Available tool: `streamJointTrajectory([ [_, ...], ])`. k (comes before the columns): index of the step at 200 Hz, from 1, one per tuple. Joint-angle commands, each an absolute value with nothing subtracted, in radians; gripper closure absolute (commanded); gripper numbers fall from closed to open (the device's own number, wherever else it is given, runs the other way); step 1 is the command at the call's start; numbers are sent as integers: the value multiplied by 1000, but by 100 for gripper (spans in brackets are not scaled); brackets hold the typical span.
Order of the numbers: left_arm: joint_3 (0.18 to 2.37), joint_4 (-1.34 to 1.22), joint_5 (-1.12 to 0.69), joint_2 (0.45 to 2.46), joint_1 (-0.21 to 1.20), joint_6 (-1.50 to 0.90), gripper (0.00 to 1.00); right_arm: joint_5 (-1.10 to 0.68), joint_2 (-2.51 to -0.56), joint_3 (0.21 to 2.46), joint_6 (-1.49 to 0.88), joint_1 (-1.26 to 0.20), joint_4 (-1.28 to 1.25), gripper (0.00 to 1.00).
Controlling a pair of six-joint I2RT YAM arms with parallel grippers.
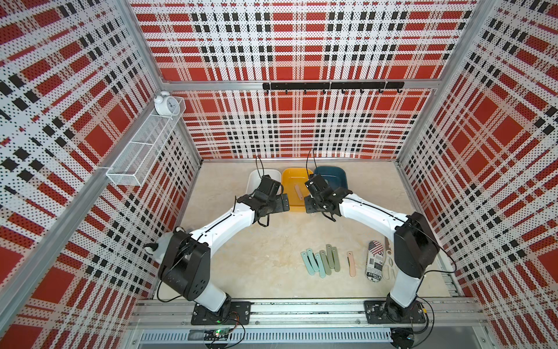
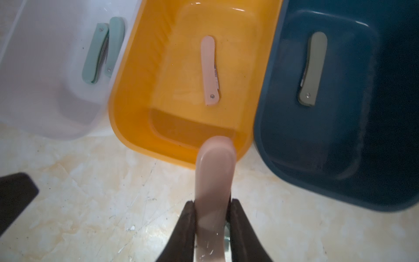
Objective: Place the fruit knives into the storage box by color
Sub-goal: Place the fruit knife in the storage box.
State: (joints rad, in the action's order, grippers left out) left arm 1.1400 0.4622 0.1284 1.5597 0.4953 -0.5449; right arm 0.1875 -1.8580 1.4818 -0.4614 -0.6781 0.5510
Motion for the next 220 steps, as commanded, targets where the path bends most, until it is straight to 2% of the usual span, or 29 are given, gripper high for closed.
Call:
streamJointTrajectory([
  [1,1173,449,105,1551,481,-534,2,142,-1949,1610,-388,-653,541,82],
  [50,1163,449,101,1569,451,-522,2,113,-2187,1917,-330,-617,591,82],
  [98,1160,446,101,1585,437,-511,2,108,-2345,2097,-302,-592,615,82],
  [145,1152,440,100,1587,437,-512,2,87,-2418,2141,-317,-589,607,79],
  [220,1149,437,109,1593,437,-506,1,46,-2454,2092,-339,-589,579,78],
])
